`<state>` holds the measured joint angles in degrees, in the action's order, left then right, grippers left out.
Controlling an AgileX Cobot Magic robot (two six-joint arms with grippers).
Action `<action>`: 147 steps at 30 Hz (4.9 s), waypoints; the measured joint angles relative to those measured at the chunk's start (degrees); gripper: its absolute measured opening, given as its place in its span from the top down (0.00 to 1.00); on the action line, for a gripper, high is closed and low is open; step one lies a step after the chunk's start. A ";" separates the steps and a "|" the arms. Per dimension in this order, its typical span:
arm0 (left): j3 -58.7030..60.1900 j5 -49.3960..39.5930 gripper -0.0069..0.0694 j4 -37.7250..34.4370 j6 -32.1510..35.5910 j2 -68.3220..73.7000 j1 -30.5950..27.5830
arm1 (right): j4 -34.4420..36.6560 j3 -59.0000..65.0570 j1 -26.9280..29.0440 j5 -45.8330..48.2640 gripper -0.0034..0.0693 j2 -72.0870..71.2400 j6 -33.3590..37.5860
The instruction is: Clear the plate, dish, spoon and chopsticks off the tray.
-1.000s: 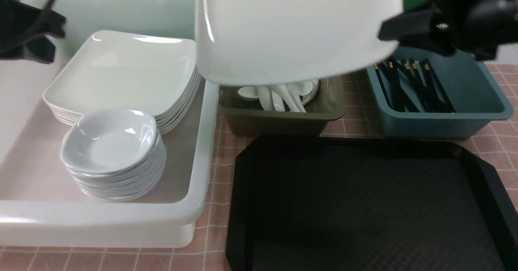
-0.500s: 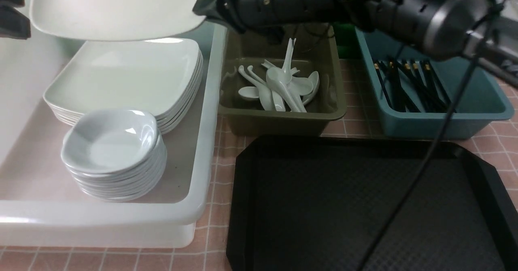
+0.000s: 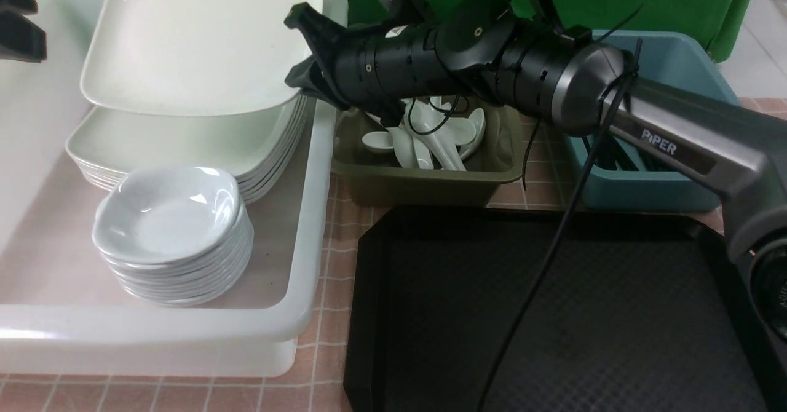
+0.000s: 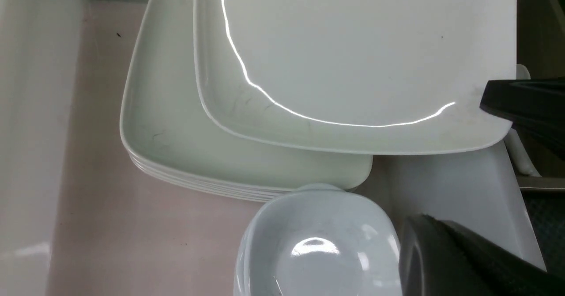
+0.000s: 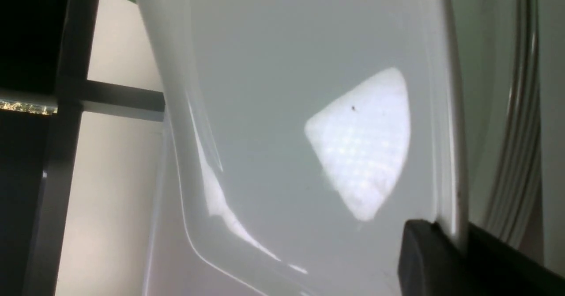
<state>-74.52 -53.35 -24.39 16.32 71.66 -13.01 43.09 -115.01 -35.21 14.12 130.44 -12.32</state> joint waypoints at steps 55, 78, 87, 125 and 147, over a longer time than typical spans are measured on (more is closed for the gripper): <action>11.53 4.70 0.90 -6.60 9.44 -18.56 27.48 | -54.93 59.78 19.14 12.81 0.91 -110.34 9.29; 53.26 37.06 0.90 -6.07 5.85 -57.65 27.48 | -54.95 93.17 19.14 -18.71 0.78 -128.57 7.00; 53.27 37.06 0.90 3.11 5.85 -57.65 27.48 | -54.95 93.17 19.14 -18.77 0.76 -128.57 6.35; 74.92 40.66 0.90 21.46 -13.82 -71.68 11.48 | -54.95 93.17 19.14 -18.81 0.65 -128.60 6.30; 74.92 40.66 0.90 21.46 -12.58 -71.68 11.48 | -47.13 93.17 19.14 -13.69 0.62 -128.60 10.39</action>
<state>0.39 -12.69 -2.93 3.74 -0.02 -1.53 -4.03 -21.84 -16.07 0.43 1.84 -1.93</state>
